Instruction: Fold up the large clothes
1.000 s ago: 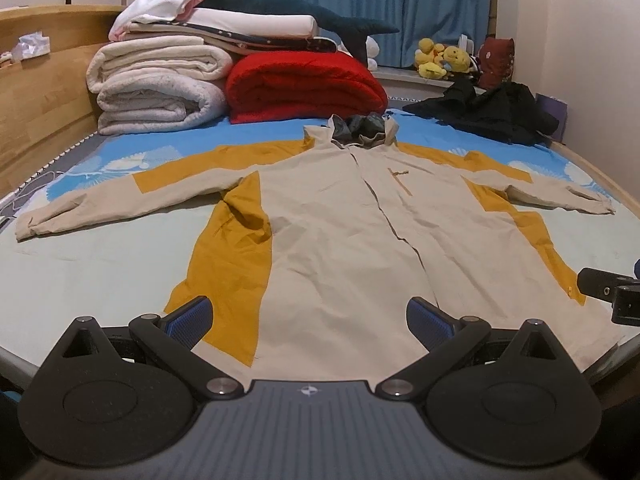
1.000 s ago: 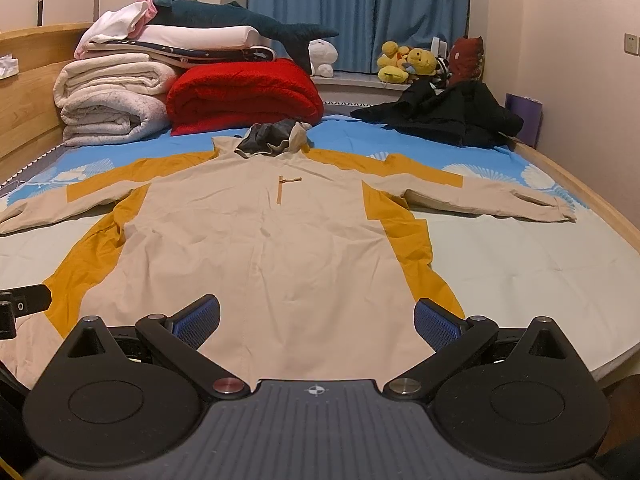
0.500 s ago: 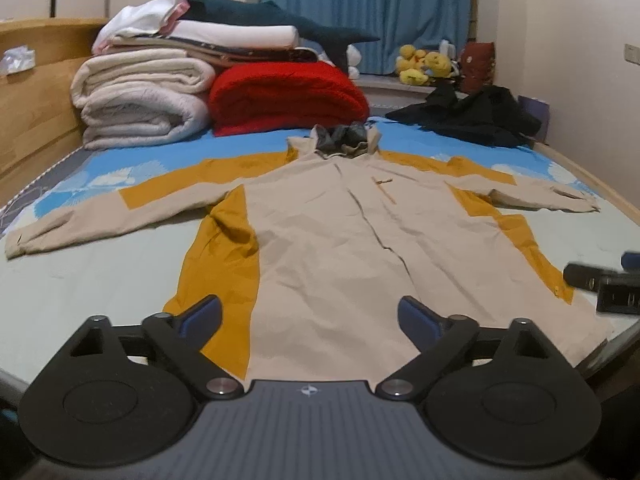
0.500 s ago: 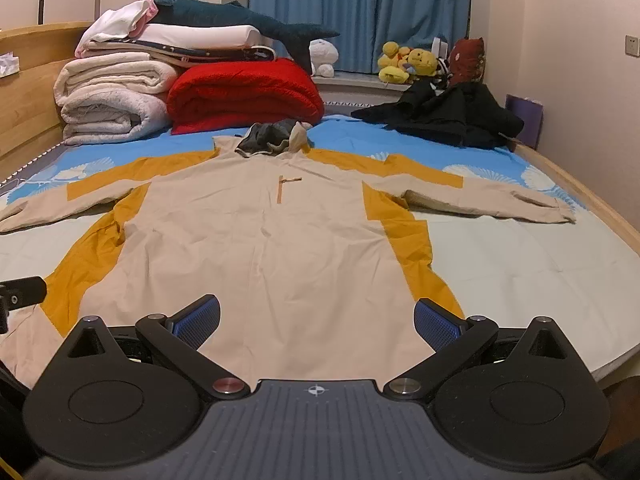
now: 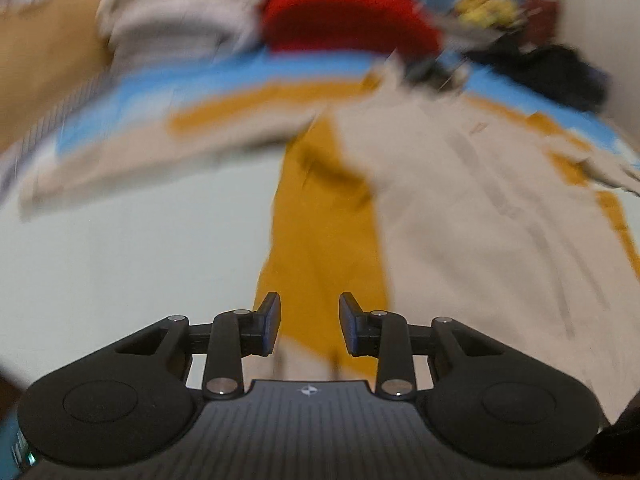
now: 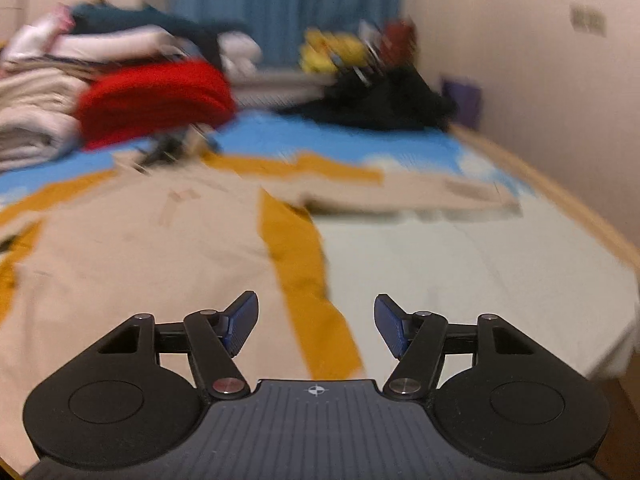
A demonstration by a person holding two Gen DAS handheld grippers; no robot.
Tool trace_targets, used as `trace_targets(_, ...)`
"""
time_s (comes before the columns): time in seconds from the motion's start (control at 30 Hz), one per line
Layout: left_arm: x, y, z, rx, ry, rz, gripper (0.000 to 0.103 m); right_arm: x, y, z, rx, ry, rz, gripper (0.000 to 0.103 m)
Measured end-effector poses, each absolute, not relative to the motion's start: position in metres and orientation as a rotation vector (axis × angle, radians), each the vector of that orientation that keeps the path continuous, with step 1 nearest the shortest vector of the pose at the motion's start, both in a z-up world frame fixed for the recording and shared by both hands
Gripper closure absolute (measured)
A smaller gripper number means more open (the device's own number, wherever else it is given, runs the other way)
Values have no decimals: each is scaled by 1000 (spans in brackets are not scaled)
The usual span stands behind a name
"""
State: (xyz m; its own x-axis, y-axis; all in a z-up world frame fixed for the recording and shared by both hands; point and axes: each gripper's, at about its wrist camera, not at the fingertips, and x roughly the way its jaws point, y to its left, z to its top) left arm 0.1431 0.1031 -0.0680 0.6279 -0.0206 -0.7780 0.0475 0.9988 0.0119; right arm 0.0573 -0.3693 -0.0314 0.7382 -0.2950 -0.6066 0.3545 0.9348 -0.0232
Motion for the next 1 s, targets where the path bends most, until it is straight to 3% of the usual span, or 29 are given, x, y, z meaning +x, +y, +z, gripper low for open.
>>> trace_targets(0.13, 155, 133, -102, -61, 1077, 57, 67, 67, -402, -79, 257, 865, -401, 40)
trace_targets(0.27, 159, 152, -111, -136, 1132, 85, 67, 62, -418, -110, 344, 984, -466, 47)
trace_targets(0.3, 159, 153, -111, -134, 1134, 81, 69, 60, -418, -113, 353, 997, -470, 48)
trace_targets(0.33, 159, 152, -111, -123, 1130, 74, 77, 57, -418, -114, 356, 1003, -471, 50)
trace_targets(0.37, 157, 150, -109, -108, 1123, 67, 94, 56, -416, -115, 353, 1006, -469, 58)
trace_targets(0.4, 155, 150, -105, -106, 1104, 60, 99, 54, -412, -114, 342, 1005, -464, 66)
trace_targets(0.43, 152, 151, -98, -110, 1075, 57, 101, 52, -409, -113, 341, 1002, -456, 89)
trace_targets(0.5, 143, 152, -85, -112, 1001, 53, 101, 48, -413, -106, 371, 986, -438, 101)
trace_targets(0.73, 140, 144, -88, -26, 1050, 116, 97, 28, -417, -77, 476, 952, -463, 103)
trace_targets(0.9, 130, 122, -66, 53, 906, 25, 92, 31, -405, -76, 326, 933, -564, 99)
trace_targets(1.0, 136, 111, -89, 55, 1035, -48, 90, 33, -393, -63, 307, 821, -487, 99)
